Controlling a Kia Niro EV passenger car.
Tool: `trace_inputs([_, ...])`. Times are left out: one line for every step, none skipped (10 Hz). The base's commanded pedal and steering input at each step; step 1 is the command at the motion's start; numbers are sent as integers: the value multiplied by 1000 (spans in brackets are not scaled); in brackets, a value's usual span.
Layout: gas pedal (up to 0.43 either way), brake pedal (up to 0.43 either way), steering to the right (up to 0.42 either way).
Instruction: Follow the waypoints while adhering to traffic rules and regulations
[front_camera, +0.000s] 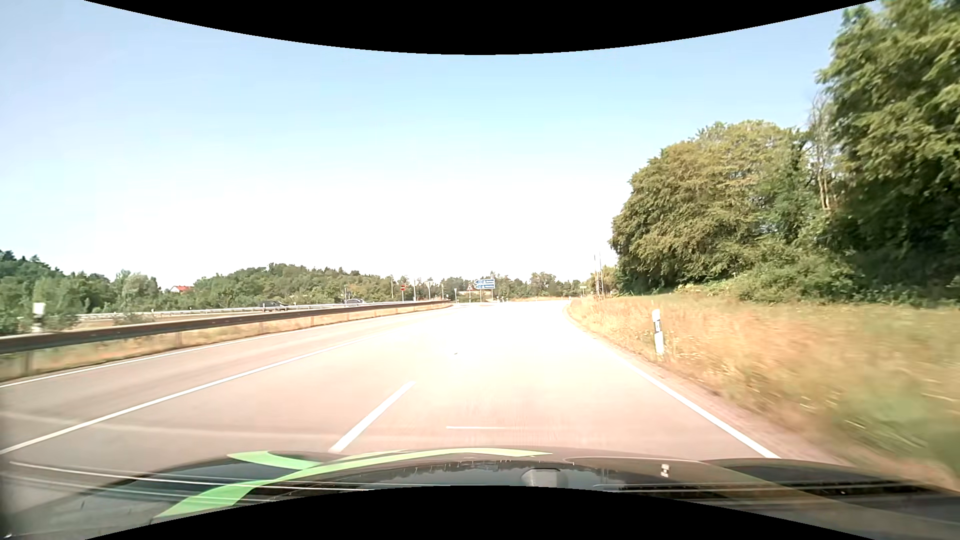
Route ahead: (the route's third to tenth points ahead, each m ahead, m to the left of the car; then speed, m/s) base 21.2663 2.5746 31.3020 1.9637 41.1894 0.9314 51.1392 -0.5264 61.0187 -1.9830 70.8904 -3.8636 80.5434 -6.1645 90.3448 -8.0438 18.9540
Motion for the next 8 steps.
trace_inputs([189, 0, 15])
trace_inputs([197, 0, 15])
trace_inputs([220, 0, 15])
trace_inputs([240, 0, 15])
trace_inputs([248, 0, 15])
trace_inputs([260, 0, 15])
trace_inputs([268, 0, 15])
trace_inputs([268, 0, 15])
